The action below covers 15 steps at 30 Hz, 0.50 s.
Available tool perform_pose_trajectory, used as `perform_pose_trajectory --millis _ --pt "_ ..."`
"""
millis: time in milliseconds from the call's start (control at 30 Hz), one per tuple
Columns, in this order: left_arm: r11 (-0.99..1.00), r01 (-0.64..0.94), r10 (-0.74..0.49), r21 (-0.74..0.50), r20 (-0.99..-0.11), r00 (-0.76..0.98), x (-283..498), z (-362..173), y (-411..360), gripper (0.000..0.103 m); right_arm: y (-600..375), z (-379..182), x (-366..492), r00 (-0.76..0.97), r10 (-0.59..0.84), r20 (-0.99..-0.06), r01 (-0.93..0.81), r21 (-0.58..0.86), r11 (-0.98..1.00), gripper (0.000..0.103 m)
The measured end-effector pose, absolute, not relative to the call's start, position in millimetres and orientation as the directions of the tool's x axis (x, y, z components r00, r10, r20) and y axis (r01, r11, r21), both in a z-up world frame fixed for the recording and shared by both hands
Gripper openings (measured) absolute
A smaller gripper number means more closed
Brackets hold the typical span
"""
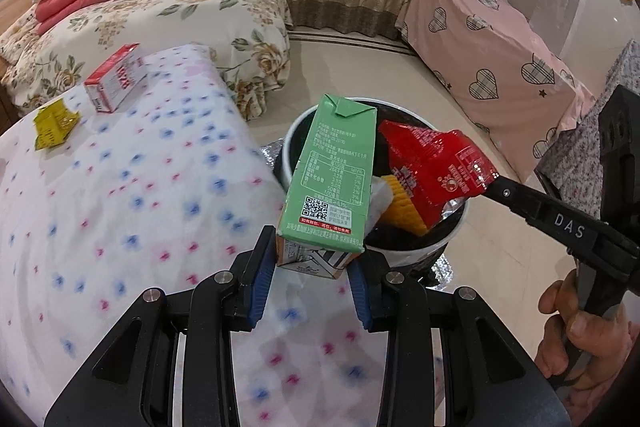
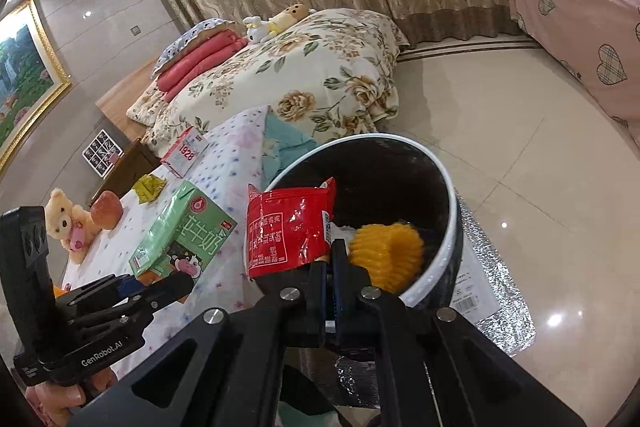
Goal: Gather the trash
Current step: 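Carry carton and red bag over the bin and open both tools to drop them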
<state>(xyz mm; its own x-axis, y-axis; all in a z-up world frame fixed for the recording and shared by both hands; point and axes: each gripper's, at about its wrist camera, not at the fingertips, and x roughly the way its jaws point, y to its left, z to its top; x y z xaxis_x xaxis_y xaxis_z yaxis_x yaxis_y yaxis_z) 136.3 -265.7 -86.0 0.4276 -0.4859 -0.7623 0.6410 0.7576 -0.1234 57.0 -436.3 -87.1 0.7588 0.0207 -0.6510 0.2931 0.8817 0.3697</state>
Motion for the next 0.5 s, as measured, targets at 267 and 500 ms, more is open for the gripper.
perform_pose_trajectory --millis 267,500 --pt "0.742 0.661 -0.479 -0.111 -0.778 0.407 138.7 -90.6 -286.0 0.033 -448.9 -91.9 56.8 0.749 0.005 -0.662 0.314 0.362 0.878 0.002" --pt "0.738 0.666 -0.473 -0.108 -0.786 0.398 143.0 -94.3 -296.7 0.033 -455.3 -91.6 59.4 0.747 -0.008 -0.665 0.322 0.352 0.879 0.002"
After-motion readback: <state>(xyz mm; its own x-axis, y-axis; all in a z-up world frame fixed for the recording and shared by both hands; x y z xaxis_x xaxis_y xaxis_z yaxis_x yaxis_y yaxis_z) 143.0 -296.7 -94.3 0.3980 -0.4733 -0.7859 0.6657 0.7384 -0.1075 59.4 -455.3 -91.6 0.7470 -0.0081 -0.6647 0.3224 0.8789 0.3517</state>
